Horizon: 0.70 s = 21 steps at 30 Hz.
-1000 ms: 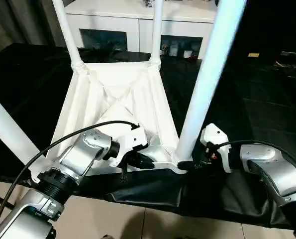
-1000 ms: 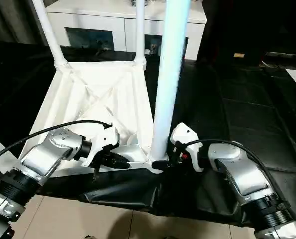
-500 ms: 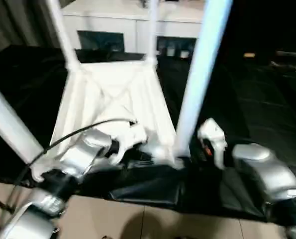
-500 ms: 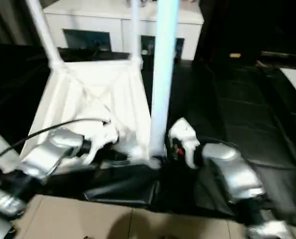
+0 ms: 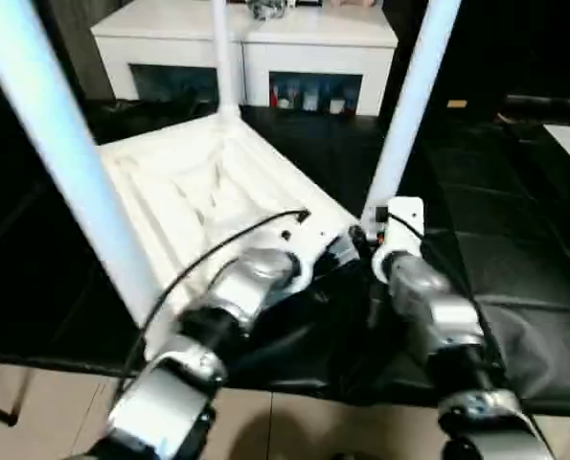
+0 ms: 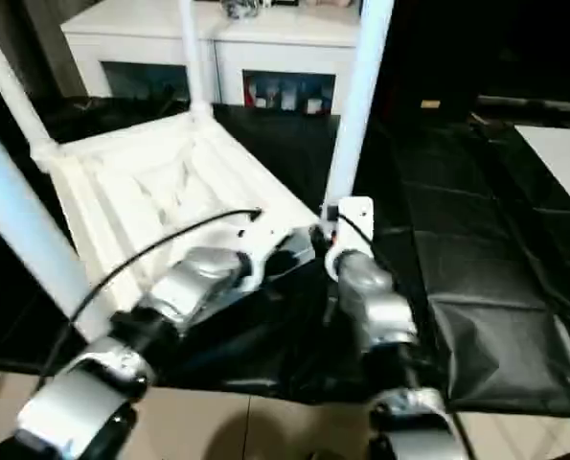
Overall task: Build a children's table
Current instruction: Rotate leg to tighten
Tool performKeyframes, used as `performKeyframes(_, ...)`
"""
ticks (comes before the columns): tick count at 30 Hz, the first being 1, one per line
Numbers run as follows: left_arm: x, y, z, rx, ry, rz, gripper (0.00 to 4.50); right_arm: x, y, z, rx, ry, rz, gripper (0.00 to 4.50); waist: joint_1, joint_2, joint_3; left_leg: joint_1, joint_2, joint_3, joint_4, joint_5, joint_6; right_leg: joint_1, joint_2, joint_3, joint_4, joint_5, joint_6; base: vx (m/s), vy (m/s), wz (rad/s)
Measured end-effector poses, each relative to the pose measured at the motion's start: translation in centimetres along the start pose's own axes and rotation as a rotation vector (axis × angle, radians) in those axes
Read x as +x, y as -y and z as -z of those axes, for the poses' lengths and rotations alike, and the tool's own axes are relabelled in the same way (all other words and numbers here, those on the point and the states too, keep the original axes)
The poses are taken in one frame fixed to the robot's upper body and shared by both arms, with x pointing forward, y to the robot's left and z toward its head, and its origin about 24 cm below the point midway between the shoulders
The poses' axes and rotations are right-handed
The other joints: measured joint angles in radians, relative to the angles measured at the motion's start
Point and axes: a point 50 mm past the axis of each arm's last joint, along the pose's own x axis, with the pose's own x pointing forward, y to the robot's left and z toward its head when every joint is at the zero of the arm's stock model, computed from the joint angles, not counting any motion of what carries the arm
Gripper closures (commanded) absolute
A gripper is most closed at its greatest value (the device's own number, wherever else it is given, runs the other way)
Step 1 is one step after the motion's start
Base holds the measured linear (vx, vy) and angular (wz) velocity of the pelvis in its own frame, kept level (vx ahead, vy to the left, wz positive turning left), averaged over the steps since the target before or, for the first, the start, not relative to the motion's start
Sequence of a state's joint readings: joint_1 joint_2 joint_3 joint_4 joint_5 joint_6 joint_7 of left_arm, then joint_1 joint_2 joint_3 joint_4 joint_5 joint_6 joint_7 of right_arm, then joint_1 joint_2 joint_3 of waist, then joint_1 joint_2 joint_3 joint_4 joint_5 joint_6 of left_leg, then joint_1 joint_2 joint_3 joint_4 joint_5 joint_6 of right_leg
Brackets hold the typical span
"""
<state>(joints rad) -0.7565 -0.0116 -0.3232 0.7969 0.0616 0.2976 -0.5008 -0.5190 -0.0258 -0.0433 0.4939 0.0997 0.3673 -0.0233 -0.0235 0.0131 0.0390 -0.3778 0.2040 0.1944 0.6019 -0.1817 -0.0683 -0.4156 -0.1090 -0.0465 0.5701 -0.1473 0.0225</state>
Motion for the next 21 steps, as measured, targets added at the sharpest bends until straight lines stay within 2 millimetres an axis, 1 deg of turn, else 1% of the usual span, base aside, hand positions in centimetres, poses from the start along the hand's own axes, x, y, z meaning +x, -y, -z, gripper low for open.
performKeyframes(1,0.0,0.0,0.0,0.004,0.001,-0.001,4.5,0.0,0.0,0.0,-0.005,0.003,0.001,1.91,0.0,0.0,0.0,-0.001,0.0,0.0,0.0,0.0,0.0,0.0,0.0,0.0,-0.001,0.0,0.0,0.0,0.0,0.0)
performKeyframes(2,0.0,0.0,0.0,0.007,0.004,-0.002,4.5,0.0,0.0,0.0,-0.012,0.009,-0.004,1.35,0.0,0.0,0.0,-0.001,0.0,0.0,0.0,0.0,0.0,0.0,0.0,0.0,-0.002,0.0,0.0,0.0,0.0,0.0)
performKeyframes(3,0.0,0.0,0.0,0.011,0.009,-0.001,4.5,-0.1,0.2,0.0,-0.026,0.018,-0.015,1.21,0.001,0.0,0.0,-0.003,0.0,0.0,0.0,0.0,0.0,-0.001,0.0,0.0,-0.003,0.0,0.0,0.0,0.0,0.0)
performKeyframes(5,-0.1,-0.3,0.0,0.022,0.012,-0.011,4.5,-0.4,0.1,0.1,-0.045,0.032,-0.053,1.18,-0.002,0.0,0.0,-0.005,0.0,0.0,0.0,0.0,0.0,-0.002,0.0,0.0,-0.004,0.0,0.0,0.0,0.0,0.0)
performKeyframes(7,-0.4,-1.1,0.2,0.026,0.003,-0.034,4.5,-0.7,-0.6,0.2,-0.048,0.041,-0.109,0.99,-0.012,0.0,0.0,-0.007,0.0,-0.001,0.0,0.0,0.0,-0.004,0.0,-0.001,-0.004,0.0,0.0,0.0,0.0,0.0)
performKeyframes(9,-0.5,-1.4,0.3,0.028,0.005,-0.041,4.5,-0.9,-0.6,0.1,-0.06,0.048,-0.134,0.79,-0.019,0.0,0.0,-0.006,0.0,-0.005,-0.001,0.0,0.0,-0.004,0.0,-0.005,-0.006,0.0,0.0,0.0,0.0,0.0)
performKeyframes(10,-0.5,-1.3,0.2,0.033,0.008,-0.04,4.5,-1.0,-0.5,0.0,-0.062,0.052,-0.141,0.74,-0.02,0.0,0.0,-0.007,0.0,-0.006,-0.001,0.0,0.0,-0.004,0.0,-0.006,-0.007,0.0,0.0,0.0,0.0,0.0)
performKeyframes(11,-0.4,-1.3,0.2,0.037,0.009,-0.037,4.5,-1.1,-0.3,-0.2,-0.069,0.058,-0.16,0.59,-0.019,0.0,0.0,-0.007,0.0,-0.006,-0.001,0.0,0.0,-0.004,0.0,-0.006,-0.008,0.001,0.0,0.0,0.0,0.0)
performKeyframes(13,-0.4,-1.2,0.2,0.052,0.013,-0.028,4.5,-2.1,0.7,-0.4,-0.126,0.072,-0.232,0.59,-0.015,0.0,0.0,-0.006,0.0,-0.006,-0.001,0.0,0.0,-0.002,0.0,-0.006,-0.008,0.001,-0.001,0.0,0.0,0.0)
performKeyframes(15,-0.4,-1.1,0.2,0.061,0.016,-0.012,4.5,-3.7,2.5,-0.1,-0.224,0.061,-0.327,0.59,-0.006,0.0,0.0,-0.006,0.0,-0.005,-0.002,0.0,0.0,-0.001,0.0,-0.006,-0.009,0.001,-0.001,0.0,0.0,0.0)
performKeyframes(17,-0.6,-1.4,0.2,0.072,0.021,-0.004,4.5,-5.1,4.0,0.6,-0.309,0.022,-0.398,0.59,-0.003,0.002,0.0,-0.006,0.0,-0.005,-0.003,0.0,0.0,-0.002,0.0,-0.006,-0.009,0.001,0.0,0.0,0.0,0.0)
performKeyframes(18,-0.8,-1.6,0.4,0.078,0.023,0.006,4.5,-5.9,4.8,1.3,-0.358,-0.017,-0.438,0.59,-0.002,0.003,0.0,-0.006,0.001,-0.005,-0.005,0.0,0.0,-0.001,0.0,-0.007,-0.009,0.001,0.0,0.0,0.0,0.0)
performKeyframes(21,-1.3,-1.9,0.8,0.109,0.032,0.045,4.5,-6.7,6.0,2.3,-0.386,-0.076,-0.453,0.59,-0.003,0.007,-0.001,-0.006,0.002,-0.006,-0.008,0.0,0.0,-0.002,0.0,-0.01,-0.009,0.001,0.0,0.0,0.0,0.0)
